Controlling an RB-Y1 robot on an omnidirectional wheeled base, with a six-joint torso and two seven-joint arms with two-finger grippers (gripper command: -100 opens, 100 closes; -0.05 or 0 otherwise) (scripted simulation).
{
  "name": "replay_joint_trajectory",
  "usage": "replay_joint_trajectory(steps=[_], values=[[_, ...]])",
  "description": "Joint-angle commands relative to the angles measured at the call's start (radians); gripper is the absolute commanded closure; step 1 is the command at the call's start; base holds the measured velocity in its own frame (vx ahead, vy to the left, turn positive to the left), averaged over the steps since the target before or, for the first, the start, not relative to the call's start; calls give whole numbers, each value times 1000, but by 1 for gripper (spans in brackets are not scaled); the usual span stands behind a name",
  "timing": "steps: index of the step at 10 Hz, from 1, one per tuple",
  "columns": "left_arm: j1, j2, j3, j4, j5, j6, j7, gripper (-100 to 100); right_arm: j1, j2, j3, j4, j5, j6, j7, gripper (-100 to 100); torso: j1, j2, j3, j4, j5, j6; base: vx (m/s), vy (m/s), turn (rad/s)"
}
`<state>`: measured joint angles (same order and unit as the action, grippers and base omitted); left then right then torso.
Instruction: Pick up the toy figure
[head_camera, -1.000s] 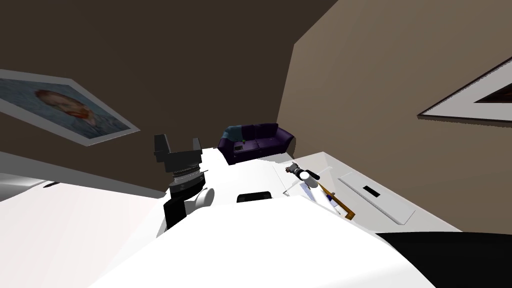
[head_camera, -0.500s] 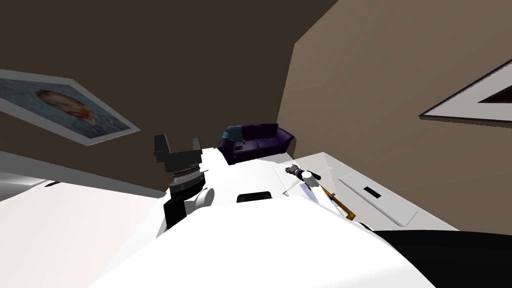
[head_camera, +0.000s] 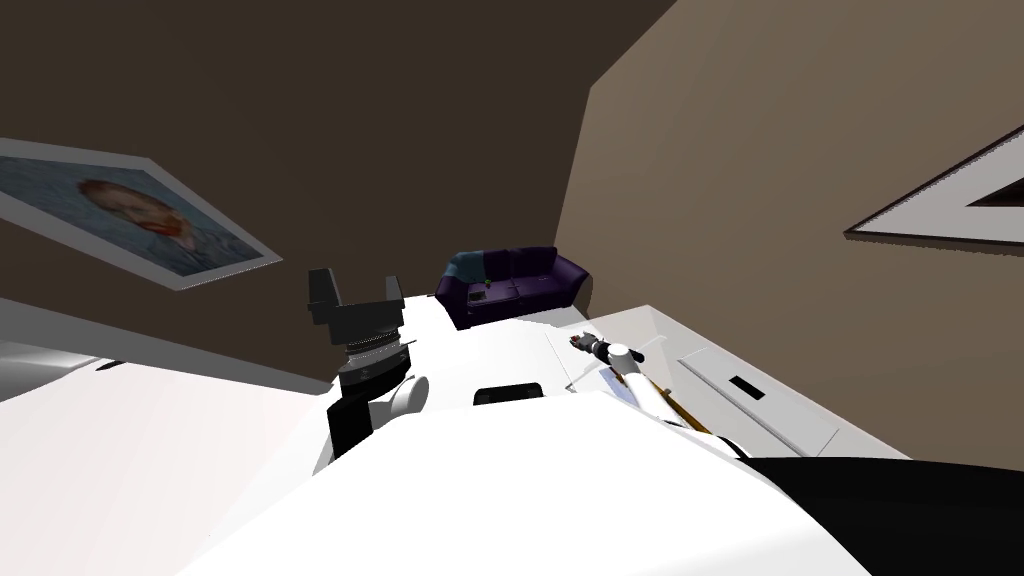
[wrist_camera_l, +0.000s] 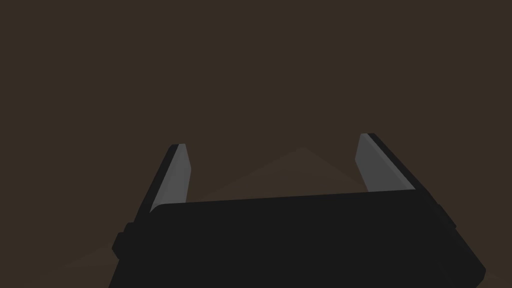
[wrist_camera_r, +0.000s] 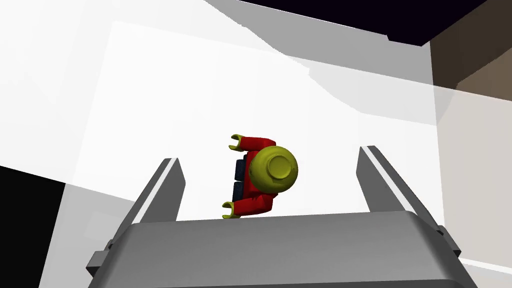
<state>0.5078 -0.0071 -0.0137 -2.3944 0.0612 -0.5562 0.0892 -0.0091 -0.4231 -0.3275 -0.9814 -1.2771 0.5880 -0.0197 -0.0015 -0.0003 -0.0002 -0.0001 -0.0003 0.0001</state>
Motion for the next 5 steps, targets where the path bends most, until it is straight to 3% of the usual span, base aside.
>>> replay_joint_trajectory(steps=[1, 2, 5], values=[[0, 0, 0, 0, 0, 0, 0, 0, -18, -12, -6, 50, -50, 45, -16, -100, 0, 0, 0, 0, 0, 0, 9, -27, 25], [0, 0, 0, 0, 0, 0, 0, 0, -18, -12, -6, 59, -61, 45, -16, -100, 0, 0, 0, 0, 0, 0, 9, -20, 8], [0, 0, 0, 0, 0, 0, 0, 0, -45, -30, -13, 155, -155, 109, -29, -100, 0, 0, 0, 0, 0, 0, 5, -24, 21]])
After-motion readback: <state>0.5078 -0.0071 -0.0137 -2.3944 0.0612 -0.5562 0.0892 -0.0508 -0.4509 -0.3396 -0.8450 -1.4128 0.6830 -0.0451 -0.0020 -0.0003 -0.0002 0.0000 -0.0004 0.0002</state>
